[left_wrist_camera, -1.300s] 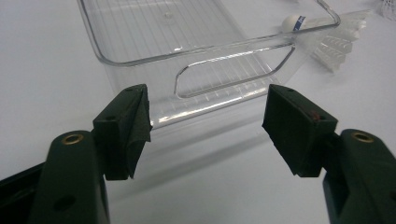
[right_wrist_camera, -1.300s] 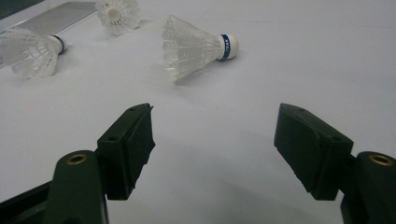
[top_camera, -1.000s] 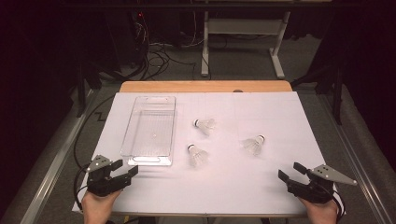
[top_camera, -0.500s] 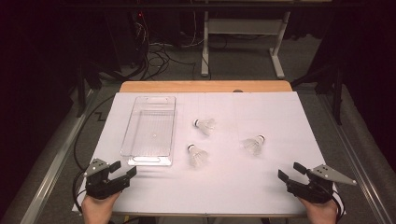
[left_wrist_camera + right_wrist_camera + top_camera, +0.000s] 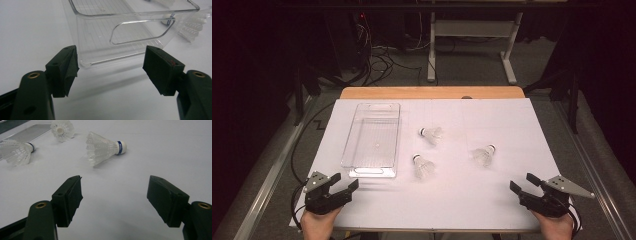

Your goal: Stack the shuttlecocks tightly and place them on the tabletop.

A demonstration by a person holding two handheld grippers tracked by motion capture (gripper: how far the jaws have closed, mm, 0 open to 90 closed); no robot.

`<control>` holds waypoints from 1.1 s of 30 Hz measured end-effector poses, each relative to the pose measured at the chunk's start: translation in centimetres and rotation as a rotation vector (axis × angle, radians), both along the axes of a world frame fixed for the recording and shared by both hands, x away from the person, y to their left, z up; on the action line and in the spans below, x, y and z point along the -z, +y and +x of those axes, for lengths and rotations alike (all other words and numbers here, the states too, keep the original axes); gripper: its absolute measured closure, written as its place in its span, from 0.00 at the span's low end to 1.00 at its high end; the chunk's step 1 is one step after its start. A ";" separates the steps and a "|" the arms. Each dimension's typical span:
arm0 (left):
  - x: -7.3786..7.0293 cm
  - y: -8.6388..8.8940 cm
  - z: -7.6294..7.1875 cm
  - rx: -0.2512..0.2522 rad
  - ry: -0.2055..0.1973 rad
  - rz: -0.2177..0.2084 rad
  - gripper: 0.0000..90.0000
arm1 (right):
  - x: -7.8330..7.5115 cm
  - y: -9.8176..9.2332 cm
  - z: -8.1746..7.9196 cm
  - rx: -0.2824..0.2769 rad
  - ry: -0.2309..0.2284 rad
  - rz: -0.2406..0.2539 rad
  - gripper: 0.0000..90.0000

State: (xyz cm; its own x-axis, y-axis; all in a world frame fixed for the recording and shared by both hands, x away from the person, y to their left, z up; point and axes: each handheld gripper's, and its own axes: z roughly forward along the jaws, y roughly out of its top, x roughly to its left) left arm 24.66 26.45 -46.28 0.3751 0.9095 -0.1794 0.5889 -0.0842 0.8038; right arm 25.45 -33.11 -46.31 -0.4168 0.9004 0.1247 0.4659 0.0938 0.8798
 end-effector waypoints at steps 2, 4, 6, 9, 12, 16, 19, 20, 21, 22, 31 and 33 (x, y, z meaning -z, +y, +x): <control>0.0 -0.1 0.0 -0.001 -0.002 -0.003 0.32 | -0.1 0.1 0.0 -0.003 -0.003 0.001 0.32; 0.0 -0.1 0.0 -0.002 -0.004 -0.004 0.32 | -0.2 0.2 0.0 -0.006 -0.008 0.004 0.32; 0.0 0.0 0.0 -0.001 -0.001 -0.008 0.32 | -0.3 0.2 0.0 -0.006 -0.009 0.008 0.32; 0.1 0.0 0.0 -0.002 0.006 -0.017 0.32 | -0.3 0.4 0.0 -0.007 -0.004 0.014 0.32; 0.2 0.3 0.0 -0.003 0.009 -0.025 0.32 | -0.5 0.7 0.1 -0.014 -0.005 0.013 0.32; 0.2 0.4 0.0 -0.004 0.010 -0.033 0.32 | -0.6 1.1 0.2 -0.021 -0.007 0.014 0.32; 0.2 0.5 0.0 -0.005 0.009 -0.037 0.32 | -0.7 1.6 0.3 -0.025 -0.012 0.017 0.32; 0.2 0.5 0.0 -0.003 0.010 -0.039 0.32 | -0.8 1.8 0.3 -0.028 -0.014 0.014 0.32; 0.2 0.5 0.0 -0.002 0.011 -0.039 0.32 | -0.8 2.0 0.3 -0.034 -0.016 0.011 0.32; 0.2 0.5 0.0 0.000 0.012 -0.039 0.32 | -0.8 2.2 0.3 -0.040 -0.016 0.012 0.32; 0.0 0.5 -0.1 0.015 0.003 -0.042 0.33 | -1.1 3.7 0.6 -0.063 -0.019 0.010 0.32; 0.0 0.4 0.0 0.016 0.004 -0.041 0.33 | -1.1 4.2 0.7 -0.075 -0.019 0.008 0.32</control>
State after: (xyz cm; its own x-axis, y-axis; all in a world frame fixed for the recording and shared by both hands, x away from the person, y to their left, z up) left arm 24.61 26.89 -46.32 0.3889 0.8951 -0.2183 0.5911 -0.0607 0.8043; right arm 26.14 -28.89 -45.17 -0.4855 0.8655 0.1232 0.4412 0.1210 0.8892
